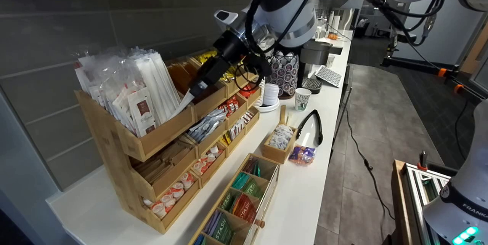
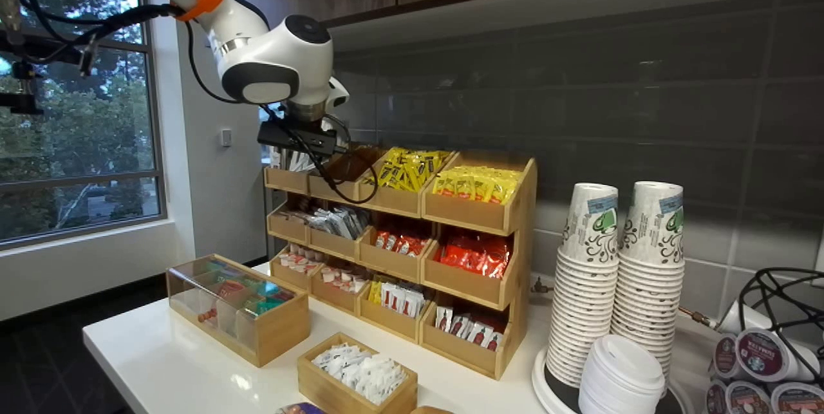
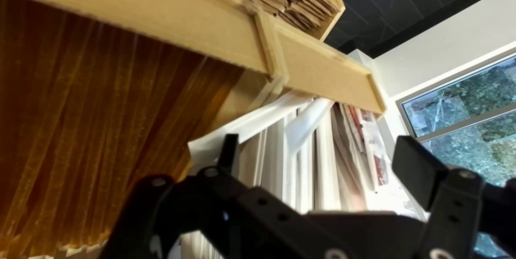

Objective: Put one white straw on the counter.

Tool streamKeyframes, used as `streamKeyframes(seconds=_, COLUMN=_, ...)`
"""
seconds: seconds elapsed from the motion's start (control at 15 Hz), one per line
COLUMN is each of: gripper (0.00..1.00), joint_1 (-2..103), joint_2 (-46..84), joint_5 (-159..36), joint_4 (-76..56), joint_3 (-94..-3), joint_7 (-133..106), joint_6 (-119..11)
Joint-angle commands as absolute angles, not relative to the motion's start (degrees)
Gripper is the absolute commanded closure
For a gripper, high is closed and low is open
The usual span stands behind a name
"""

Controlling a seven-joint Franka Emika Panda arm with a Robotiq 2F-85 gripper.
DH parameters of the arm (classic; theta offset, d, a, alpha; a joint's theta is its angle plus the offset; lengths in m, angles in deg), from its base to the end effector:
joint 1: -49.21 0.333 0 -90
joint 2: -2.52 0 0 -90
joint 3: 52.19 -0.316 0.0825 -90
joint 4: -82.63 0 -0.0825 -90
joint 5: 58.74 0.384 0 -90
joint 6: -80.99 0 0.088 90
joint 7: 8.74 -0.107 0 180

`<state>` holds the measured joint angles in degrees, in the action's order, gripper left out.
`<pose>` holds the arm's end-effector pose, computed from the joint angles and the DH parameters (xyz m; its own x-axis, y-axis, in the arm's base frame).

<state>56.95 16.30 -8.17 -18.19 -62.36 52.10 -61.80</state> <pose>0.6376 0.1915 0.4830 0.5503 0.4104 0.7272 0.7382 -0.6461 -0.1940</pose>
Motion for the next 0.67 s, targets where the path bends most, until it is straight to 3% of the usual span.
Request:
streamKeyframes(seconds=0.0, gripper=0.09, joint_1=56.6, joint_2=17.2, joint_5=-9.6, joint_4=-17.4, joint_3=-63.1, joint_7=50.7, joint_6=-62.1)
streamKeyframes(seconds=0.27, gripper=0.32, joint_1=56.7, joint_2=17.0, joint_5=-10.0, joint_4=-17.6, joint_3=-63.2, joint_7=50.5, joint_6=-62.2)
streamKeyframes(seconds=0.47, gripper=0.63, joint_1=56.7, joint_2=16.7, joint_5=-10.4, joint_4=-17.9, joint_3=-63.1, joint_7=50.4, joint_6=-62.2)
streamKeyframes(seconds=0.6, gripper=0.7, joint_1=56.7, joint_2=16.6, joint_5=-10.8, joint_4=-18.0, joint_3=-63.1, joint_7=50.3, joint_6=-62.3)
